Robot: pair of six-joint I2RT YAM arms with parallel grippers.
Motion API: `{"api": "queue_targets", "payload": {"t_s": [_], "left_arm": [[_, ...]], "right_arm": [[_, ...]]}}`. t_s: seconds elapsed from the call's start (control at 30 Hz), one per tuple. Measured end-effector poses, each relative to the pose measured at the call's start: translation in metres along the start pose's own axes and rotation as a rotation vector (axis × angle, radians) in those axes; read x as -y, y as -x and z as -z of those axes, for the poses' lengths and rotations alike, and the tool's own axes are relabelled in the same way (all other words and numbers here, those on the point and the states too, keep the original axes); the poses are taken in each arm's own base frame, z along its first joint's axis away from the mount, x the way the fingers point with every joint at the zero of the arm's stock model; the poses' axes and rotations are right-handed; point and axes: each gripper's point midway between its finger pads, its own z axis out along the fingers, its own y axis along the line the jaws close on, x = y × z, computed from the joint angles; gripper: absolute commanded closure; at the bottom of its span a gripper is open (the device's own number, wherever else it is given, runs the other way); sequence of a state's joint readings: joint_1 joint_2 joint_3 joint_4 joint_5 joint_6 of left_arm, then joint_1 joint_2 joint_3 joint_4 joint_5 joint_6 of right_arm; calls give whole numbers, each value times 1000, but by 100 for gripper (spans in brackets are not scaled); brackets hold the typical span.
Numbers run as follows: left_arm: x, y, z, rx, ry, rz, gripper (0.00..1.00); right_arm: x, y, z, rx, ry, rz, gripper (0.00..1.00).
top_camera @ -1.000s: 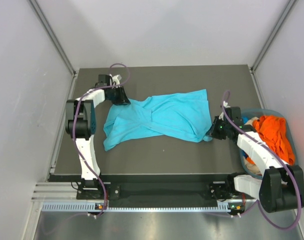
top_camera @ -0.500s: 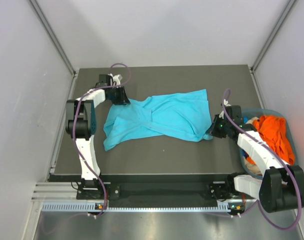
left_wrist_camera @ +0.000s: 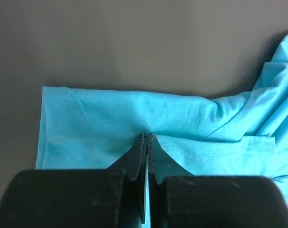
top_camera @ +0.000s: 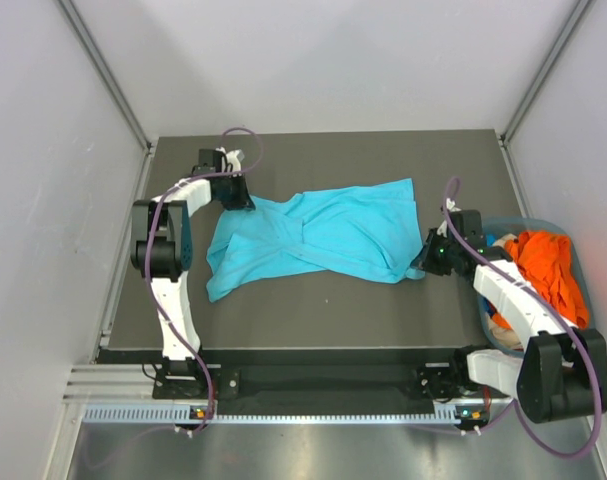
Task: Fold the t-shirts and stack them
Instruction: Flatten the tshirt out
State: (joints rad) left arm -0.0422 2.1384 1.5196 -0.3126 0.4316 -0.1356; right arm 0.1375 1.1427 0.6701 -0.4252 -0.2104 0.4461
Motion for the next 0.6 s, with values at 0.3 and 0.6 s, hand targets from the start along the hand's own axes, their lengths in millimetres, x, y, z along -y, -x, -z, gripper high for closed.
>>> {"api": "queue_targets", "payload": {"t_s": [0.3,0.6], "left_arm": [[23,31,46,70,65,-23,100],[88,88,178,360,79,-117,100]], "right_arm": [[-17,52,18,103,-25,15,100],[6,46,24,72,-160,11,100]]}}
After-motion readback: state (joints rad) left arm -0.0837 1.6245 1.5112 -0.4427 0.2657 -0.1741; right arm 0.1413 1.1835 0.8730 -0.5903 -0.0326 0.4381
